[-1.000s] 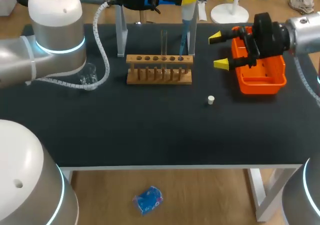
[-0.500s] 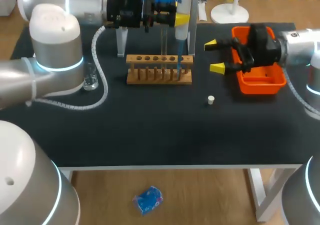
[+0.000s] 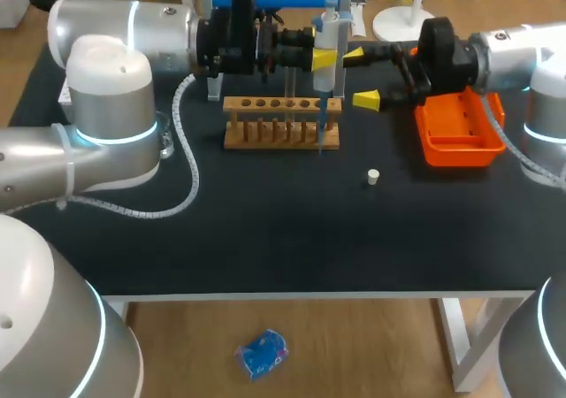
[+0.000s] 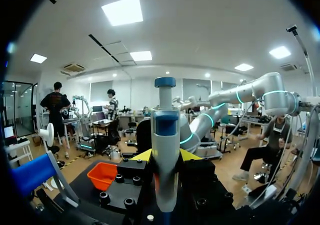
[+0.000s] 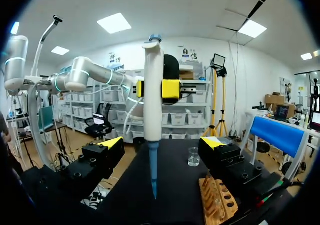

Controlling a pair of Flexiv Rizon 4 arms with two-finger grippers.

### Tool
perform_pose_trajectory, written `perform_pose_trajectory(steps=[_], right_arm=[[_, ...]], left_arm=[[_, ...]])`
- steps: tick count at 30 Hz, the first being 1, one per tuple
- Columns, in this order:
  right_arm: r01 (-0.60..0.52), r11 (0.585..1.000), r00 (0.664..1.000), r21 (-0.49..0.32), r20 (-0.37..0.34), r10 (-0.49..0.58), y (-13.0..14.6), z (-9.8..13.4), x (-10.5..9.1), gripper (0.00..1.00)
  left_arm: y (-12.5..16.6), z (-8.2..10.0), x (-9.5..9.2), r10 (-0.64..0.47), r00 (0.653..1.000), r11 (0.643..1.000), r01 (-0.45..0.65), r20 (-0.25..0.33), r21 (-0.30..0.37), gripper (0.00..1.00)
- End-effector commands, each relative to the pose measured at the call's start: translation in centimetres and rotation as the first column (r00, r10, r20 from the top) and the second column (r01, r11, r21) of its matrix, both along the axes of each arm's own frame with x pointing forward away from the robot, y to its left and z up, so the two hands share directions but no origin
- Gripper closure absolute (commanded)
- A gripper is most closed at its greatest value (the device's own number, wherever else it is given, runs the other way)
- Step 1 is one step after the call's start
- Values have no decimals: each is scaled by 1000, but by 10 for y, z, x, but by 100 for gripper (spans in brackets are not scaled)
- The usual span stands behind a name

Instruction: Invert the test tube, pick up the pipette, mount the tip to pipette, aspirate from beaker and dispense into the tube, eject the tip, return the pipette, and cap with the stopper.

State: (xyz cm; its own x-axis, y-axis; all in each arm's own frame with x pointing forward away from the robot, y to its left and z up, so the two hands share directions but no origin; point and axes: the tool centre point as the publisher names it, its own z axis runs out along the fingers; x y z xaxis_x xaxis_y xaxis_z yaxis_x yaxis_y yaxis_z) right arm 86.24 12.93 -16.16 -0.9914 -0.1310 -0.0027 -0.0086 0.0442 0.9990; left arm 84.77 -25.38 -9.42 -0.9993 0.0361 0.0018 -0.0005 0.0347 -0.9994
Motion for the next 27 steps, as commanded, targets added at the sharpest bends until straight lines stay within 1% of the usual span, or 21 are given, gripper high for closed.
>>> perform_pose_trajectory(steps=[1,6,12,15,24,25,27], right_arm=[[-12,1000,1000,-1,7,12,8,6,1,0],[-20,1000,1000,-6,15,20,18,8,-3,0],[-29,1000,1000,-3,10,29,29,5,0,0],[-29,1000,1000,3,-1,29,34,4,1,0],[-41,999,999,16,-3,41,42,9,0,0],[-42,999,999,17,-3,42,43,9,0,7],[-45,999,999,19,-3,45,44,10,0,11]], left_arm=[[-3,-4,2,7,1000,1000,-7,0,3,100],[-2,-7,4,14,1000,1000,-14,1,7,100],[-3,-8,5,17,1000,1000,-17,6,1,100],[-4,-8,4,20,1000,1000,-20,8,-1,100],[-3,-11,3,30,1000,999,-30,6,10,100],[-3,-12,3,31,1000,999,-31,6,9,100],[-3,-12,3,31,1000,999,-31,6,8,100]])
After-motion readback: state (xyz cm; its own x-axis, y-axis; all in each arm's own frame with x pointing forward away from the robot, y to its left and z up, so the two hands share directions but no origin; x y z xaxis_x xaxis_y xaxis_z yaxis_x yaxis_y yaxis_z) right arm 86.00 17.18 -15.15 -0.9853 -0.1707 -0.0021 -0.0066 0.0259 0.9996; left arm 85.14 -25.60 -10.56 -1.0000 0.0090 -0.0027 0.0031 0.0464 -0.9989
